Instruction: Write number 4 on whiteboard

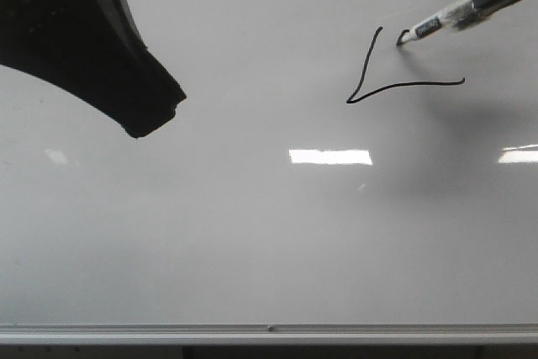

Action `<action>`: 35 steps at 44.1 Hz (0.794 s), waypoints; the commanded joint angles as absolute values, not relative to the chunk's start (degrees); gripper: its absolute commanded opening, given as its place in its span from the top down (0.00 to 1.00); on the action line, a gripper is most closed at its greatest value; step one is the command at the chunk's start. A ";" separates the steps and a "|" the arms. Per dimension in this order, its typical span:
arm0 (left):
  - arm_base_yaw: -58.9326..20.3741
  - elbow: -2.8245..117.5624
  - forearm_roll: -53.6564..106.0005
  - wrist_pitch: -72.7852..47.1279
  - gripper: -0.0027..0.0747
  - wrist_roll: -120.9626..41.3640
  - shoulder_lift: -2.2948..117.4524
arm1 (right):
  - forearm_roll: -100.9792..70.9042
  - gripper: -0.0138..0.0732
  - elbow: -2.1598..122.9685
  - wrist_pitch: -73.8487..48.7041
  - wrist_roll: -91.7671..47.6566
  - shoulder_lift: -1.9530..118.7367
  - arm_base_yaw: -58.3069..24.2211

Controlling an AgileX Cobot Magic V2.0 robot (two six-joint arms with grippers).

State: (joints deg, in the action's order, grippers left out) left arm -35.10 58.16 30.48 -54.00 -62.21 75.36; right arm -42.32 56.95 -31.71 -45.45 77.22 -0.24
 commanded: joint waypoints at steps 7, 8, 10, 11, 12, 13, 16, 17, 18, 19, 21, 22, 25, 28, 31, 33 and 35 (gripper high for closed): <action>-35.51 59.98 32.99 -52.63 0.99 -61.70 73.59 | -42.61 0.96 48.36 -26.56 -45.43 76.59 -0.03; -35.51 59.98 32.99 -52.63 0.99 -61.70 73.59 | -42.61 0.96 47.38 -26.15 -45.43 76.59 -0.03; -35.51 59.98 32.99 -52.63 0.99 -61.70 73.59 | -42.61 0.96 45.50 -25.70 -45.43 76.59 -0.03; -35.51 59.98 32.99 -52.63 0.99 -61.70 73.59 | -42.66 0.96 45.05 -25.69 -45.43 76.59 -0.03; -35.51 59.98 32.99 -52.63 0.99 -61.70 73.59 | -42.81 0.96 44.85 -25.84 -45.43 76.59 -0.03; -35.51 59.98 32.99 -52.63 0.99 -61.70 73.59 | -43.05 0.96 44.92 -26.57 -45.43 76.35 -0.03; -35.51 59.98 32.99 -52.63 0.99 -61.70 73.59 | -44.02 0.96 46.06 -29.20 -45.43 75.06 -0.16; -35.51 59.98 32.99 -52.63 0.99 -61.70 73.59 | -44.00 0.96 46.85 -30.77 -45.48 74.20 -0.40; -35.51 59.98 32.99 -52.63 0.99 -61.70 73.59 | -44.00 0.96 47.29 -32.12 -45.48 73.42 -0.60; -35.51 59.98 33.09 -52.63 0.99 -61.70 73.59 | -44.00 0.96 48.16 -33.53 -45.48 72.61 -0.82; -35.51 59.98 33.47 -52.63 0.98 -61.70 73.59 | -44.00 0.96 49.53 -37.05 -45.48 70.74 -1.81; -35.51 59.98 33.67 -52.63 0.98 -61.70 73.59 | -44.00 0.96 50.48 -38.63 -45.73 70.05 -2.37; -35.51 59.98 35.33 -51.57 0.87 -61.70 73.59 | -44.00 0.96 52.93 -44.25 -46.86 68.53 -4.77; -35.51 59.98 36.17 -49.20 0.68 -61.70 73.59 | -44.00 0.96 55.44 -49.84 -47.77 68.19 -7.84; -35.51 59.98 36.91 -46.94 0.44 -61.70 73.59 | -44.00 0.96 57.72 -53.99 -48.38 68.27 -11.77; -35.51 59.98 37.70 -45.50 0.29 -61.70 73.59 | -44.00 0.96 58.57 -54.69 -48.44 68.27 -13.95; -35.51 59.98 38.88 -44.12 0.20 -61.70 73.59 | -44.00 0.96 59.31 -54.76 -48.62 68.27 -16.72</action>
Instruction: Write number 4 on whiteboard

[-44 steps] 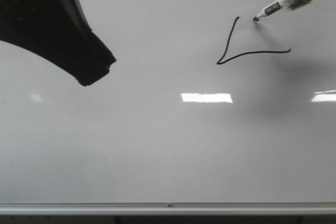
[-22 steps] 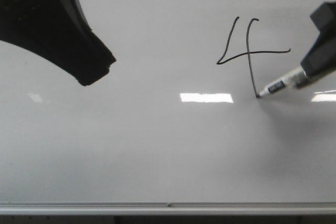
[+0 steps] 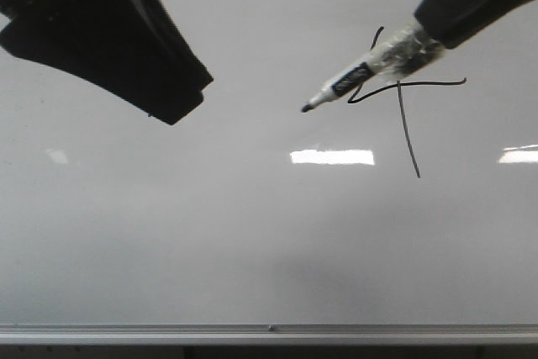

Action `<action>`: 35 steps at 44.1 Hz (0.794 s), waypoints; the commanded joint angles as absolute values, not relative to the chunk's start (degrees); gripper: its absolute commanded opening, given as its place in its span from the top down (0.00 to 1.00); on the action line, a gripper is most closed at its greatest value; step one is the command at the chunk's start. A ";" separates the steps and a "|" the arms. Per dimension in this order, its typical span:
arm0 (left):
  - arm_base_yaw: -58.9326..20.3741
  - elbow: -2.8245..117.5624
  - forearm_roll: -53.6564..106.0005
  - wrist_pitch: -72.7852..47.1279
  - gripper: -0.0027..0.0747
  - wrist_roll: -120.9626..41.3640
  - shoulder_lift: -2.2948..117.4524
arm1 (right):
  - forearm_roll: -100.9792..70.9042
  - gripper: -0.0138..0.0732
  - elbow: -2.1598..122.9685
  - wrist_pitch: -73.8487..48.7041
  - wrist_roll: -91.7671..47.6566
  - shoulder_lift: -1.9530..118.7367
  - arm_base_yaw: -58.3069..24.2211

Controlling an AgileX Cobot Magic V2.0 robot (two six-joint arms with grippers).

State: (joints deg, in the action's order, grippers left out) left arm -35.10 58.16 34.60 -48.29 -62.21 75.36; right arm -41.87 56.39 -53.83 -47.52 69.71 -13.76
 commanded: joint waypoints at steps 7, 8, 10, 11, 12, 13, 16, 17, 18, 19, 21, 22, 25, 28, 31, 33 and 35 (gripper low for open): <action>-35.64 59.98 40.87 -43.64 0.21 -62.39 73.59 | -44.77 0.96 60.97 -52.82 -48.68 68.27 -23.37; -35.76 59.98 40.87 -43.64 0.22 -62.39 73.59 | -44.98 0.96 60.98 -52.49 -48.68 68.27 -24.04; -36.08 59.98 40.97 -43.64 0.23 -62.39 73.59 | -46.13 0.96 61.03 -51.80 -48.68 68.27 -25.41; -36.12 59.98 41.01 -43.64 0.24 -62.39 73.59 | -46.50 0.96 61.03 -51.58 -48.68 68.27 -26.13; -36.22 59.98 41.12 -43.64 0.25 -62.39 73.59 | -46.84 0.96 61.03 -51.52 -48.68 68.32 -26.63; -36.26 59.98 41.29 -43.64 0.26 -62.39 73.59 | -47.14 0.96 61.03 -51.33 -48.68 68.32 -27.12; -36.36 59.98 41.54 -43.64 0.29 -62.39 73.59 | -47.50 0.96 61.03 -50.60 -48.68 68.38 -28.56; -36.36 59.98 41.53 -43.64 0.30 -62.39 73.59 | -47.50 0.96 61.03 -50.34 -48.68 68.38 -28.86; -36.36 59.98 41.55 -43.64 0.31 -62.39 73.59 | -47.50 0.96 61.03 -50.20 -48.68 68.38 -29.15; -36.36 59.98 41.55 -43.64 0.32 -62.39 73.59 | -47.56 0.96 61.03 -50.07 -48.68 68.38 -29.18; -36.36 59.98 41.55 -43.78 0.36 -62.39 73.59 | -47.61 0.96 61.03 -50.07 -48.68 68.38 -29.18; -36.36 59.98 41.55 -43.88 0.38 -62.39 73.59 | -47.61 0.96 61.03 -50.07 -48.68 68.38 -29.18; -36.36 59.98 41.73 -44.76 0.48 -62.39 73.59 | -47.61 0.96 61.03 -50.07 -48.68 68.38 -29.18; -36.36 59.98 41.73 -45.33 0.61 -62.39 73.59 | -47.61 0.96 61.03 -49.92 -48.68 68.38 -29.18; -36.36 59.98 41.73 -45.33 0.75 -62.39 73.59 | -47.79 0.96 61.03 -49.87 -48.68 68.38 -29.18; -36.36 59.98 41.73 -45.33 0.83 -62.39 73.59 | -48.20 0.96 61.03 -49.87 -48.68 68.38 -29.18; -36.36 59.98 41.73 -45.33 0.90 -62.39 73.59 | -48.55 0.96 61.03 -49.87 -48.68 68.38 -29.18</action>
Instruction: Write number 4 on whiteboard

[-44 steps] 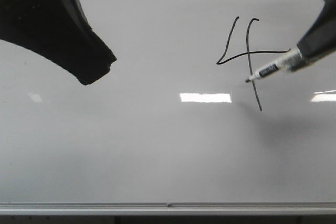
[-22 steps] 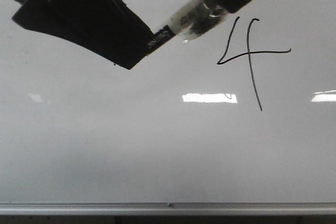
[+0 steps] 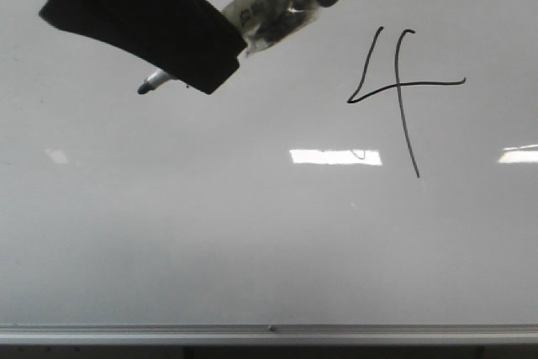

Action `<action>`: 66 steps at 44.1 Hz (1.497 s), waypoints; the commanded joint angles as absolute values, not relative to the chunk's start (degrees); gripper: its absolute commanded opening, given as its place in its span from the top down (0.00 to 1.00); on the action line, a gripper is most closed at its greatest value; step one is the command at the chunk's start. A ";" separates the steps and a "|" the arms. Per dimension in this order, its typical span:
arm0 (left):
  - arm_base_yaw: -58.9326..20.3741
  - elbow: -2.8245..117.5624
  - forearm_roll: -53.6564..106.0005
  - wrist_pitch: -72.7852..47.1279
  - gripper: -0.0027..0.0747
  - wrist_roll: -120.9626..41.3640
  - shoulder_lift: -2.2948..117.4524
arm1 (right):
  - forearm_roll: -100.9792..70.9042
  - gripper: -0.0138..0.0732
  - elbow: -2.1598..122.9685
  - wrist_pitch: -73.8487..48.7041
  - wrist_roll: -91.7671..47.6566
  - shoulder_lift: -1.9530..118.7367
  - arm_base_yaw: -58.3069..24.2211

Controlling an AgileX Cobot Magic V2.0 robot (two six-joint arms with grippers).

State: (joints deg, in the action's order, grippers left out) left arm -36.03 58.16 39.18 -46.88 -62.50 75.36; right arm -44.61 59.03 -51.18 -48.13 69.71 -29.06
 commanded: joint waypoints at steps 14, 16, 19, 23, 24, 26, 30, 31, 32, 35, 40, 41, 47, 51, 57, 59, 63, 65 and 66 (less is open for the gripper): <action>-36.36 59.98 40.00 -44.84 0.99 -62.39 73.59 | -49.07 0.55 60.97 -47.72 -48.61 68.25 -29.11; -35.99 59.98 39.24 -44.55 0.99 -61.97 73.59 | -49.07 0.45 60.97 -47.38 -48.61 67.96 -29.11; -35.12 59.98 38.44 -43.46 0.99 -60.96 73.59 | -49.01 0.37 60.97 -46.42 -48.39 67.11 -28.77; -33.02 59.98 35.41 -40.44 0.99 -58.21 73.48 | -48.01 0.37 60.71 -45.30 -46.88 64.45 -27.26; -32.44 59.98 34.29 -39.79 0.99 -57.26 73.33 | -47.54 0.37 60.62 -45.22 -46.20 63.71 -26.71; -30.92 59.85 31.23 -38.13 0.99 -53.69 73.03 | -46.43 0.37 60.01 -45.05 -44.81 61.77 -25.23; -27.48 59.57 23.89 -35.96 0.99 -45.06 71.68 | -44.41 0.39 57.44 -43.91 -41.69 57.49 -22.00; -26.65 59.26 22.14 -35.30 0.99 -42.86 71.17 | -44.17 0.40 56.57 -43.28 -40.90 56.38 -20.91; -25.49 58.92 19.75 -34.20 0.99 -39.79 70.38 | -44.02 0.42 55.53 -42.82 -40.50 55.19 -20.09; -22.19 57.15 13.64 -30.79 0.99 -31.80 67.80 | -44.03 0.49 51.49 -40.33 -39.03 50.94 -17.30; -15.32 53.54 5.04 -28.13 0.99 -15.99 63.54 | -44.03 0.67 44.19 -35.89 -38.19 43.17 -13.48; -13.37 52.91 3.50 -28.13 0.99 -13.82 62.74 | -44.03 0.71 43.03 -35.63 -38.19 41.80 -12.96; -2.94 49.05 0.64 -29.16 0.99 -7.95 61.35 | -44.03 0.98 37.20 -34.90 -38.19 33.52 -11.17; 2.99 47.23 1.07 -28.11 0.99 -7.49 62.03 | -44.03 0.96 35.66 -35.37 -38.15 30.41 -11.12; 7.95 47.24 3.43 -23.97 0.99 -7.46 64.82 | -44.03 0.96 35.45 -36.63 -38.15 28.54 -11.12; 8.07 47.59 4.13 -22.29 0.99 -7.46 66.90 | -44.03 0.96 35.45 -36.84 -38.15 28.54 -11.12; 8.07 49.07 7.02 -19.85 0.99 -7.46 72.12 | -44.03 0.96 35.45 -37.28 -38.15 28.54 -11.12; 8.07 49.76 9.03 -17.87 0.99 -7.46 74.72 | -44.03 0.96 35.45 -37.50 -38.15 28.54 -11.12; 8.07 49.97 9.74 -17.00 0.99 -7.46 75.79 | -44.03 0.96 35.45 -37.72 -38.15 28.54 -11.12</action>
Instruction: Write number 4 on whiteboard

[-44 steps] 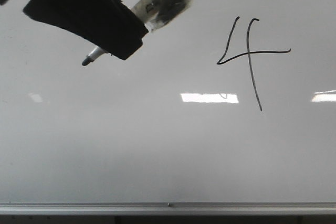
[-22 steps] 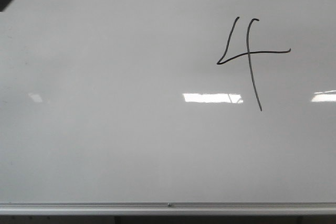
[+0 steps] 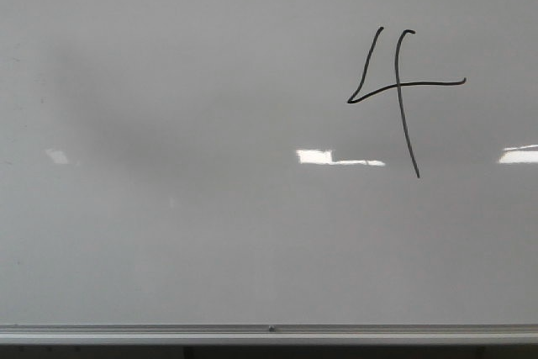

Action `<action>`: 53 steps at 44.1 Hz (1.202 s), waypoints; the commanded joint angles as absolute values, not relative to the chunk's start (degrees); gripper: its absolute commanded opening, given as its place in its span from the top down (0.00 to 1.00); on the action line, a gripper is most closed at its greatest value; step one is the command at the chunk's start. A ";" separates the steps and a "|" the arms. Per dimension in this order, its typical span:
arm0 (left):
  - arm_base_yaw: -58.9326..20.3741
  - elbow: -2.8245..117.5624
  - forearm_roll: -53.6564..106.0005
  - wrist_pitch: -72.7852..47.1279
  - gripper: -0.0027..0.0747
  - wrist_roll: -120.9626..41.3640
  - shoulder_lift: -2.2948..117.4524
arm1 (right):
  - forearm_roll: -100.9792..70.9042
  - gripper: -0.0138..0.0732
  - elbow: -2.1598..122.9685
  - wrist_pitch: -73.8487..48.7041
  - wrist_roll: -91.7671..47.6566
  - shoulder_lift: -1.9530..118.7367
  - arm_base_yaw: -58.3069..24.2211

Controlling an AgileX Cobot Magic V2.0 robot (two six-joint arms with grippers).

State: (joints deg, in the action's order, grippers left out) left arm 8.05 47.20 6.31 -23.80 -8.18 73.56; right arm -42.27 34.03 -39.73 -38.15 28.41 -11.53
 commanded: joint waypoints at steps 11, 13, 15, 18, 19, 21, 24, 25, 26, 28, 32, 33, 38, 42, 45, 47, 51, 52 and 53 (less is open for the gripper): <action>6.06 53.19 10.74 -13.51 0.99 -8.04 86.74 | -44.03 0.96 35.45 -39.36 -38.15 28.54 -11.12; 5.71 53.98 10.55 -13.51 0.99 -8.04 88.10 | -44.03 0.96 35.45 -39.42 -38.15 28.54 -11.12; 5.15 54.86 10.55 -13.42 0.99 -8.04 89.34 | -44.03 0.96 35.45 -39.49 -38.15 28.54 -11.12; 4.85 55.85 10.55 -13.42 0.99 -8.07 90.55 | -44.03 0.96 35.45 -39.61 -38.15 28.54 -11.12; 4.74 56.02 10.55 -13.42 0.99 -8.07 90.86 | -44.03 0.96 35.45 -39.68 -38.15 28.54 -11.12; 4.74 56.64 10.46 -13.41 0.99 -8.07 91.39 | -44.03 0.96 35.45 -39.91 -38.15 28.54 -11.12; 4.74 56.79 10.16 -13.29 0.97 -8.17 91.91 | -44.03 0.96 35.45 -40.37 -38.15 28.54 -11.12; 4.74 56.79 9.89 -13.29 0.96 -8.17 91.91 | -44.03 0.96 35.45 -40.53 -38.15 28.54 -11.12; 4.74 56.79 9.56 -13.29 0.94 -8.17 92.09 | -44.03 0.96 35.45 -40.66 -38.15 28.54 -11.12; 4.74 56.79 9.07 -13.40 0.88 -8.17 92.23 | -44.03 0.96 35.45 -40.79 -38.15 28.54 -11.12; 4.74 56.79 8.97 -13.78 0.70 -8.17 92.27 | -44.03 0.96 35.45 -40.95 -38.15 28.54 -11.12; 4.74 56.79 8.97 -13.78 0.65 -8.17 92.27 | -44.03 0.96 35.45 -40.95 -38.15 28.54 -11.12; 4.74 56.79 8.97 -14.33 0.42 -8.17 92.27 | -44.03 0.96 35.45 -40.95 -38.15 28.54 -11.12; 4.74 56.79 8.08 -16.03 0.38 -8.17 91.57 | -44.03 0.96 35.45 -40.95 -38.15 28.54 -11.12; 4.74 56.65 6.97 -16.85 0.40 -8.17 90.34 | -44.03 0.96 35.45 -40.72 -38.15 28.54 -11.12; 4.74 56.23 6.52 -17.13 0.41 -8.17 89.12 | -44.03 0.96 35.45 -40.56 -38.15 28.54 -11.12; 4.74 54.12 6.30 -17.37 0.42 -8.17 84.77 | -44.03 0.96 35.45 -40.38 -38.15 28.54 -11.12; 4.74 53.71 6.30 -17.25 0.42 -8.17 83.97 | -44.03 0.96 35.45 -40.38 -38.15 28.54 -11.12; 4.74 52.77 6.30 -16.99 0.42 -8.17 82.30 | -44.03 0.96 35.45 -40.38 -38.15 28.54 -11.12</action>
